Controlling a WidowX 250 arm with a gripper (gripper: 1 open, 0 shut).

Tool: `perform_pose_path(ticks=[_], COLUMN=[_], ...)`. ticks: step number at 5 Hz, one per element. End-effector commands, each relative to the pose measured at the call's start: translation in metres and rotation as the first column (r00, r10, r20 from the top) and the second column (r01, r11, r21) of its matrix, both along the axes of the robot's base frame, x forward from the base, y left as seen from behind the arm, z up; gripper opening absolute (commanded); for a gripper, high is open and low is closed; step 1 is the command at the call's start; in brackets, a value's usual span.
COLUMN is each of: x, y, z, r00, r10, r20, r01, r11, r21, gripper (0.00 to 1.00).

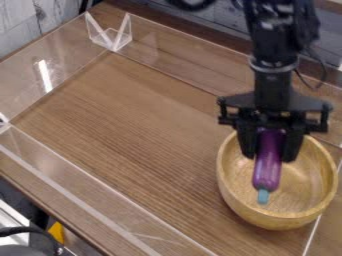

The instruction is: Remove the purple eggplant from inside the brown bowl and put it on the table

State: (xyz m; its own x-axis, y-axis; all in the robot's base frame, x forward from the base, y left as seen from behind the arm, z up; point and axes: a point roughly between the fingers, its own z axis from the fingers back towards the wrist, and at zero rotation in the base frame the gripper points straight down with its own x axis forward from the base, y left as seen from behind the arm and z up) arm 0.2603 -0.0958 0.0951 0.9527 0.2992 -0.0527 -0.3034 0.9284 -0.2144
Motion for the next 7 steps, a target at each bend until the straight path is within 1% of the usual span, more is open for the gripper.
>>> perform_pose_path(ticks=[1,3,5,6,7], x=[0.004,0.003,-0.003,-0.007,-0.011], y=[0.017,0.018,0.018,0.011,0.004], z=[0.02,0.001,0.008,0.015,0.021], r00=[0.997,0.993,0.992,0.984,0.974], r10=[0.037,0.083,0.093,0.149,0.203], r20=[0.065,0.079,0.088,0.093,0.098], r01=[-0.036,-0.082,-0.092,-0.148,-0.202], r11=[0.999,0.996,0.996,0.989,0.979], r21=[-0.014,-0.016,-0.017,-0.018,-0.018], gripper=[0.0,0.0,0.0,0.0,0.0])
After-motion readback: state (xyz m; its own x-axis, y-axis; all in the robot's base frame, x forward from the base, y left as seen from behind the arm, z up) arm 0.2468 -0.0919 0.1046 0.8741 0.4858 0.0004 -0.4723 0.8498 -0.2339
